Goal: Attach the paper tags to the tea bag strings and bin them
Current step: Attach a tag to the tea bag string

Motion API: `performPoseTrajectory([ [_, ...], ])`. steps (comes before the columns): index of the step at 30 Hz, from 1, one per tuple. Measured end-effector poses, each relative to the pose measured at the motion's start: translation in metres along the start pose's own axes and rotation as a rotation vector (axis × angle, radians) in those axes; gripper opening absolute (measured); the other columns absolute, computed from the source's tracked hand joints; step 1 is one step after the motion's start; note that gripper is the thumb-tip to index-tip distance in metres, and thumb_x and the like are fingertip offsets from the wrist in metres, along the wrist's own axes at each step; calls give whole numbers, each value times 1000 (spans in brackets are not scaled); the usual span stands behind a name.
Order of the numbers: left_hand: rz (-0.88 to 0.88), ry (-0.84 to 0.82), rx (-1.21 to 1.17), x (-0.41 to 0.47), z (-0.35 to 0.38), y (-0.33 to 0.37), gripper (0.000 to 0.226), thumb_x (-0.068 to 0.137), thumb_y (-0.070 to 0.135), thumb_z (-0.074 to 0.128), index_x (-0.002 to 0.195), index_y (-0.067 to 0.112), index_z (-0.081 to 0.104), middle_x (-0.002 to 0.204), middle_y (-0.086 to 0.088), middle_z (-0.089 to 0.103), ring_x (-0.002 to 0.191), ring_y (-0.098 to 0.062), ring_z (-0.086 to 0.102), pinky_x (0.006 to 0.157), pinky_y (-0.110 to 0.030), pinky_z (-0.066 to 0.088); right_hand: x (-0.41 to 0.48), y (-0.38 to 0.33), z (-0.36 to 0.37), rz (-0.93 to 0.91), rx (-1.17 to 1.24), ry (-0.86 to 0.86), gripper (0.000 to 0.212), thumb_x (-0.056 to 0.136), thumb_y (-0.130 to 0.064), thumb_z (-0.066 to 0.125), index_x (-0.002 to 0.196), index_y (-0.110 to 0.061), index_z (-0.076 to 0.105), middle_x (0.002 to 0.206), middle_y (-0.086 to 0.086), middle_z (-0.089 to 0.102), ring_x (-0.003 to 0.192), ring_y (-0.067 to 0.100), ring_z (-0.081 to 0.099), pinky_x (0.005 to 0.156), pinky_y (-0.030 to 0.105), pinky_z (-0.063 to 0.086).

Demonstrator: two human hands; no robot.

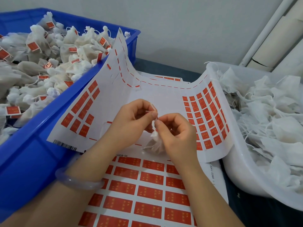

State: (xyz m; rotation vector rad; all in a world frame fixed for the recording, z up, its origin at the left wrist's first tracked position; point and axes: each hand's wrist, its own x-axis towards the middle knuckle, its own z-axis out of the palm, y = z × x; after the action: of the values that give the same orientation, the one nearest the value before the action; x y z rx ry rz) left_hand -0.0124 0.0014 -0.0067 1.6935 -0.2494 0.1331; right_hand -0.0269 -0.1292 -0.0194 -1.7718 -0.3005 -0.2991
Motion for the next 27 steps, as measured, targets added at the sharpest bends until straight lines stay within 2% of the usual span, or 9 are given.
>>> performPoseTrajectory([
  [4,-23,29,-65,0,0,1,13,87,6,59,80,15,64,68,3,66,62,-11,64,58,-16,53,0,-1,0,5,11,28,14,83,-17,67,80,-29,61,73,-13,65,68,3,62,58,10,48],
  [7,-32,18,-87,0,0,2,11,85,6,61,80,15,65,66,8,67,61,-7,65,57,-14,51,1,-1,0,-2,-12,47,14,83,-17,68,79,-30,62,73,-13,66,69,3,64,58,10,49],
  [11,-51,-19,-66,0,1,0,9,84,9,63,80,17,67,70,5,69,63,-10,66,58,-15,52,1,0,-1,-6,-15,67,17,83,-14,67,76,-28,61,69,-14,65,66,3,63,57,10,48],
  [21,23,-49,42,0,1,-2,15,92,14,51,79,17,60,61,13,59,60,-3,58,60,-12,49,0,1,-2,24,-7,23,19,85,-12,64,75,-27,61,67,-13,63,68,3,61,57,9,46],
  [27,-23,-37,-25,0,2,0,12,89,16,56,80,17,64,62,8,63,59,-7,61,59,-14,51,1,2,-1,29,10,28,21,87,-10,61,74,-27,57,70,-16,61,68,2,59,58,8,46],
])
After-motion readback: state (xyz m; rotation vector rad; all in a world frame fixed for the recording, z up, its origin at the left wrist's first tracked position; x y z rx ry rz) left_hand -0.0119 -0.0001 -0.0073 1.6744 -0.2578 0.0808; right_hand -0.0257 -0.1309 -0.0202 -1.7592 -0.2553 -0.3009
